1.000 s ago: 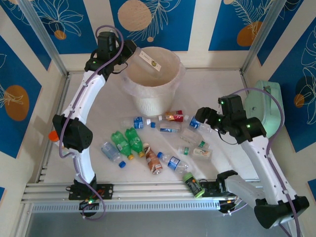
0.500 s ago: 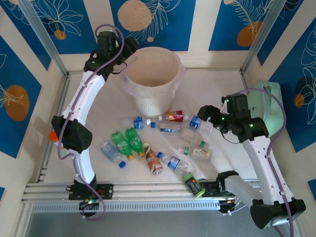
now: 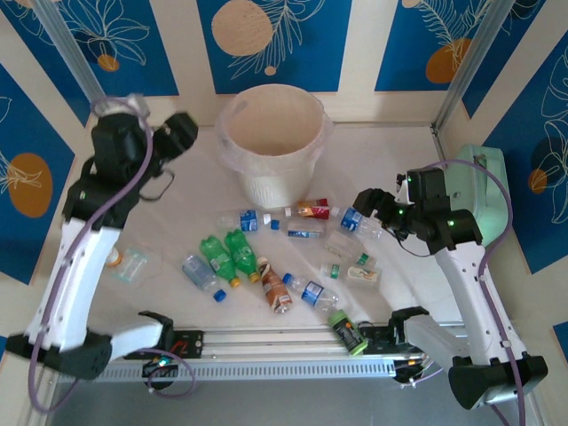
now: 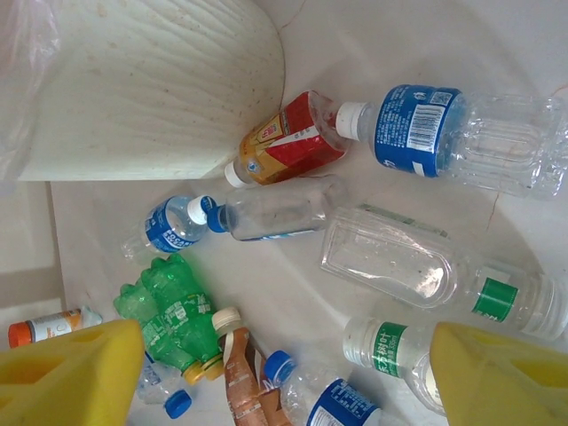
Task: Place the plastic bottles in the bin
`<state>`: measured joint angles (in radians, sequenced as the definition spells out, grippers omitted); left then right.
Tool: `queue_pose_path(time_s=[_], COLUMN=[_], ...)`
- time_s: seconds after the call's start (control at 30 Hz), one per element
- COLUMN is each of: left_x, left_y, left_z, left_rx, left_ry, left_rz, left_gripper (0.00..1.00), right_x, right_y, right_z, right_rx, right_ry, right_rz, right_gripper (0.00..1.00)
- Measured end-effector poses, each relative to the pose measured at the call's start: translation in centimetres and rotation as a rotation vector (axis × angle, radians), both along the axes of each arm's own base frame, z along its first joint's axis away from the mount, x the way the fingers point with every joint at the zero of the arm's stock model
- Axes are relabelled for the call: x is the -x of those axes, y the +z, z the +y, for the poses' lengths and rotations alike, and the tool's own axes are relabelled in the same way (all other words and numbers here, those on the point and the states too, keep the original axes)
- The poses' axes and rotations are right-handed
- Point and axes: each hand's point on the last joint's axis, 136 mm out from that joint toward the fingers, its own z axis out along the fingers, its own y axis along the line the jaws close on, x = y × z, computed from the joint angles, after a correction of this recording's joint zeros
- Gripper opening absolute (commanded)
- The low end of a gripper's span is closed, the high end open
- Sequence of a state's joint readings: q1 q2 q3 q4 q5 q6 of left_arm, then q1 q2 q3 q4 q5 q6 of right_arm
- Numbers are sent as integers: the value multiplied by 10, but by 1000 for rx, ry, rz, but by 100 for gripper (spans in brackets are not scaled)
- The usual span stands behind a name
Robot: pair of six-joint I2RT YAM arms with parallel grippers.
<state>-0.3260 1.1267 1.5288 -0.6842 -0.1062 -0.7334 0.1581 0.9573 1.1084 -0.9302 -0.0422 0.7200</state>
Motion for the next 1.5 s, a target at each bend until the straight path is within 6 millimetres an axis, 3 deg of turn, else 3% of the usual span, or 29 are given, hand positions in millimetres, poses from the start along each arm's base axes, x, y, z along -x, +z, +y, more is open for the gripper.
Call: queue_pose_path(time_s=[0.2, 0.3, 0.57, 0.67, 0.87, 1.03, 1.5], left_x=[54, 80, 112, 120, 122, 120, 121], left_y=[-143, -200, -273, -294, -318, -326, -356], left_z=[25, 35, 45, 47, 45, 43, 38], left_rx=[-57, -70, -38, -24, 1, 24, 59], left_ry=[62, 102, 190, 216, 250, 267, 295], left_rz=[354, 514, 696, 755, 816, 835, 896], left_gripper=[73, 72, 75, 74, 75, 75, 73], right_x=[-1, -6, -20, -24, -21, -17, -13], right_y=[-24, -36, -51, -53, -64, -72, -69], right_z=[-1, 1, 0, -6, -8, -6, 6], right_rx=[-6, -6, -18, -24, -36, -50, -59], right_ry=[-20, -20, -27, -49, -61, -58, -18], right_rz=[86, 134, 187, 189, 204, 227, 217], right_gripper=[84, 84, 83, 84, 84, 83, 84])
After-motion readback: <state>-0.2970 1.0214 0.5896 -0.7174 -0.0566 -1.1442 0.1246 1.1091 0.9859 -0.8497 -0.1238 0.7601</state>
